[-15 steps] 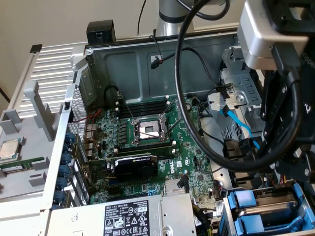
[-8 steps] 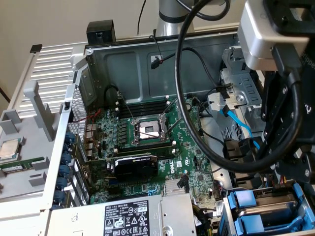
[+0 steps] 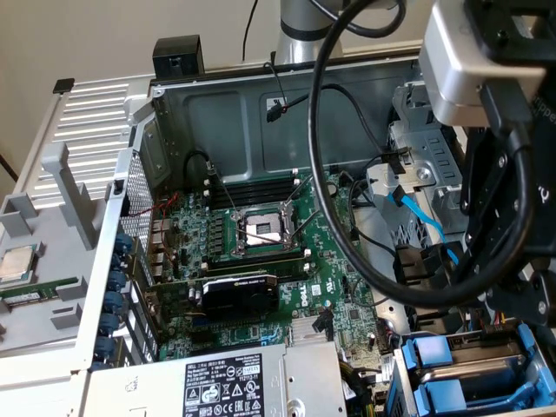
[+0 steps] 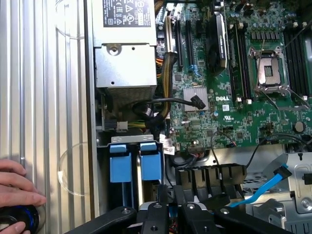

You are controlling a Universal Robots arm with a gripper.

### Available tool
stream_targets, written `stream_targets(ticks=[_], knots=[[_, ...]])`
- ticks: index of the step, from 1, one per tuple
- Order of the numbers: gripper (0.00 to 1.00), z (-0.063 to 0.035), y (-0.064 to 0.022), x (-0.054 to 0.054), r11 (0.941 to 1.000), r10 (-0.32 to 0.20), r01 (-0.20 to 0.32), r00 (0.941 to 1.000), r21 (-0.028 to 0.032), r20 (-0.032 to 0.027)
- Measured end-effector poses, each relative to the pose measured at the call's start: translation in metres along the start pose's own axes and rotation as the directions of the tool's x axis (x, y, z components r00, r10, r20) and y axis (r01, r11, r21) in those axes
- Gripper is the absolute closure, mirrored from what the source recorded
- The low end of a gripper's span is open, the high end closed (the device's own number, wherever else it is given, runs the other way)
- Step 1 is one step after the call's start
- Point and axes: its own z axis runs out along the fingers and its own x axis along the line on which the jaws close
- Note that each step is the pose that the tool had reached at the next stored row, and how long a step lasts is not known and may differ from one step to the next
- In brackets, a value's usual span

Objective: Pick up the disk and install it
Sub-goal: 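Insert the first disk wire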

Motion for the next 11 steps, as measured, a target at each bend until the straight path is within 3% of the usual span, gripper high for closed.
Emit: stream_targets(ticks=[11], knots=[[0.84,0.0,-0.0003,0.0029,1.0,0.0,0.0,1.0,0.0,0.0001]])
